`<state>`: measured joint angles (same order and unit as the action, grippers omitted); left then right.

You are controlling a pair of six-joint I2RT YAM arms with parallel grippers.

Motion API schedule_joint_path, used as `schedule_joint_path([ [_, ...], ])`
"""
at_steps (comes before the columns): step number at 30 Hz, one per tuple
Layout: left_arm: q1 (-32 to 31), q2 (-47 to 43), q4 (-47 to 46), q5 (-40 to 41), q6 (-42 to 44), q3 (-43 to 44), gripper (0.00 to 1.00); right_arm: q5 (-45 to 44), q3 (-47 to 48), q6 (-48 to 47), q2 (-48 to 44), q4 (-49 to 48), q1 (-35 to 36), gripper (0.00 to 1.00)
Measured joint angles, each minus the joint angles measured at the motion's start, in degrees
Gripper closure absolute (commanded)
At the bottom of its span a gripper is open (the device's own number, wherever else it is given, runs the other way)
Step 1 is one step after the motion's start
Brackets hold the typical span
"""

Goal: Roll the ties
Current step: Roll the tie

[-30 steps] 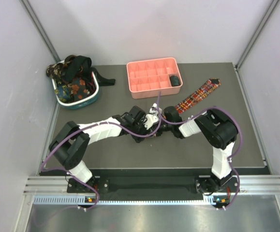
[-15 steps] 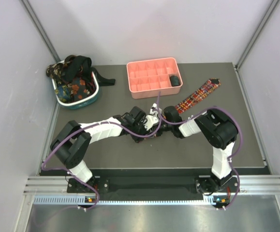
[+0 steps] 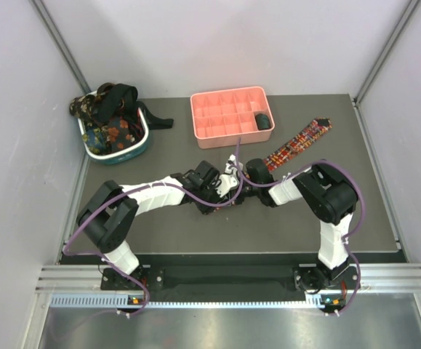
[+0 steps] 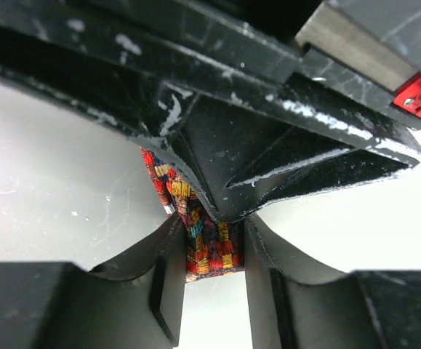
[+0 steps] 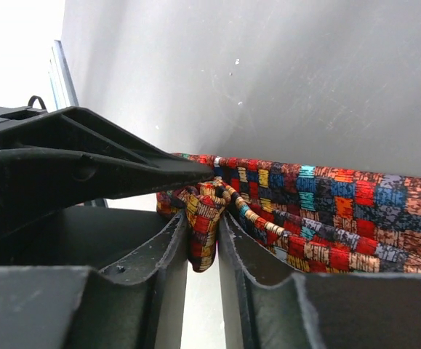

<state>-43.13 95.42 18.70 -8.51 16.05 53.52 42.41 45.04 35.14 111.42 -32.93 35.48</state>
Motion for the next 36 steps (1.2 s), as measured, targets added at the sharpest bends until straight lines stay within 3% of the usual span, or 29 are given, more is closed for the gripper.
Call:
schedule_joint_path([
  [6,-0.13,0.00,0.26,0.26,-0.04,0.02,0.73,0.33,0.07,0.31,-0.35,-0.17,-0.26,0.67],
  [22,-0.79,1.33,0.17,0.39,0.39,1.49,0.73,-1.99,-0.20,0.79,-5.35,5.46,-3.06,0.58],
  [36,-0.83,2.14,1.20,0.68,-0.63,2.62,0.73,-4.79,-9.22,0.63,-17.11,5.14,-9.88,0.59],
])
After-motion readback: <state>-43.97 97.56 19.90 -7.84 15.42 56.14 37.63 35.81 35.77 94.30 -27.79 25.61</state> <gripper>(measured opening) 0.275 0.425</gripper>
